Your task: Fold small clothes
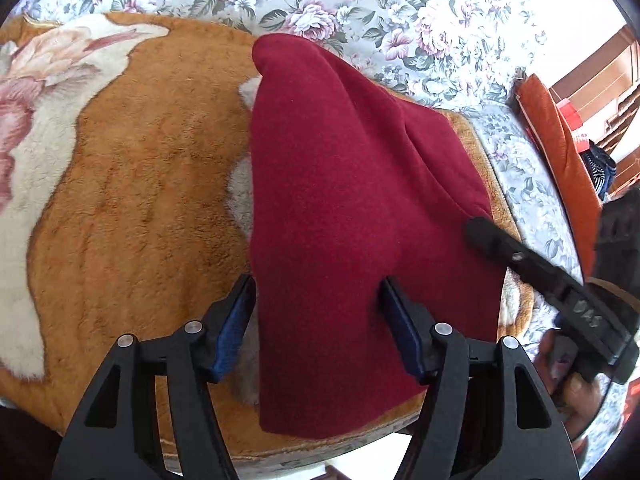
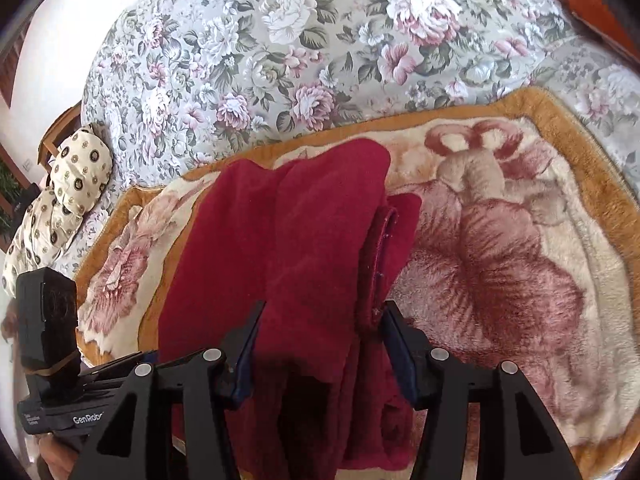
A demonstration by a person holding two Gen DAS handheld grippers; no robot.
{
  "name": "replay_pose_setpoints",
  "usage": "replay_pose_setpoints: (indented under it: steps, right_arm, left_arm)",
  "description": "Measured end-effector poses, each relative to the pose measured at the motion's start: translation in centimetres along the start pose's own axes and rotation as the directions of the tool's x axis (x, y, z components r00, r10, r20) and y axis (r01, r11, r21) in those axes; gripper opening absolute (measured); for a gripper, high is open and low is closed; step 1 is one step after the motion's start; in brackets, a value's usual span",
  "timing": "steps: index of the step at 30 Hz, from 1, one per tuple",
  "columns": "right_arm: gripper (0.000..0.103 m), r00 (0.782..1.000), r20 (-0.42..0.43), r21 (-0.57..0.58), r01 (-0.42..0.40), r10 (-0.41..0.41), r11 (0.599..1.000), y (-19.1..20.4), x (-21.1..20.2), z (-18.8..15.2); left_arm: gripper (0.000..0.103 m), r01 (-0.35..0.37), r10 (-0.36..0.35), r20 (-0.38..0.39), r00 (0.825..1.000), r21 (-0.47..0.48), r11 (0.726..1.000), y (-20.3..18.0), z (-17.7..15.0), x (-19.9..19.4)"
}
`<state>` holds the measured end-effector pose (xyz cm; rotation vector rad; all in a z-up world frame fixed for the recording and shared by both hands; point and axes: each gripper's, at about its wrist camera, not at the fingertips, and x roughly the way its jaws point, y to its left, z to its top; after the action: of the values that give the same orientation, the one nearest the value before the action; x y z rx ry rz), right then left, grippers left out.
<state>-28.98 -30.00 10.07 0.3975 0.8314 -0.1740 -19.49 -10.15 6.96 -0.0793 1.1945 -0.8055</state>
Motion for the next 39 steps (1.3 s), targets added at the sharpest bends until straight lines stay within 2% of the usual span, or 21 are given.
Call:
replay_pose_setpoints:
  steps: [4,8,11,13,19,24,28,32,35,36,39]
  right_arm:
    - [0.052,0.995,0.080,0.001,-0.057,0.056,0.998,0.9,-2.2,0.2]
    - [0.045,0.995,0.057,-0.029,-0.077,0.079,0.997,2.4,-1.4,0.0]
    - [0.044,1.000,0.008,-0.042,-0.030,0.030,0.999,2.9,0.5,-0.9]
    - [0.044,0.999,-0.044,-0.053,0.021,-0.024,0.998,2.6,2.1,-1.5]
    - [0.044,0.986,-0.041,-0.134,0.157,-0.164,0.978,4.6,1.7,-1.7]
    - [0.044,0.991,0.004,-0.114,0.132,-0.133,0.985,6.3,-1.5,-0.7]
    - [0.044,0.998,0.034,-0.125,0.062,-0.058,0.990,8.3,-2.5,-0.1]
    - [0.044,1.000,0.006,-0.134,0.029,-0.029,0.991,9.1,-0.6,-0.3]
    - [0.044,0.986,-0.060,-0.133,0.147,-0.156,0.980,7.4,2.5,-0.9]
    - [0.041,0.984,-0.079,-0.110,0.149,-0.158,0.983,6.4,3.2,-1.1]
    - [0.040,0.993,-0.079,-0.050,0.079,-0.083,0.996,4.8,3.3,-1.2]
  left_arm:
    - [0.065,-0.063,0.061,0.062,0.996,0.024,0.998,-0.1,-0.5,-1.4]
    - [0.065,-0.112,0.107,0.095,0.990,0.049,0.993,-0.3,-0.8,-1.5]
    - [0.066,-0.140,0.130,0.115,0.985,0.084,0.987,-0.3,-1.1,-1.2]
    - [0.074,-0.145,0.134,0.116,0.984,0.089,0.986,-0.2,-1.3,-0.8]
    - [0.075,-0.139,0.127,0.118,0.985,0.098,0.985,-0.1,-1.3,-0.9]
    - [0.075,-0.137,0.124,0.134,0.983,0.094,0.986,0.1,-1.2,-1.3]
    - [0.075,-0.130,0.117,0.132,0.984,0.094,0.987,0.2,-1.2,-1.2]
    - [0.075,-0.139,0.123,0.139,0.983,0.114,0.984,0.0,-1.3,-1.1]
    - [0.075,-0.132,0.116,0.135,0.984,0.117,0.984,0.1,-1.2,-0.9]
    - [0.075,-0.126,0.110,0.133,0.985,0.119,0.985,0.1,-1.2,-0.9]
    - [0.075,-0.141,0.119,0.150,0.982,0.142,0.980,-0.1,-1.4,-1.0]
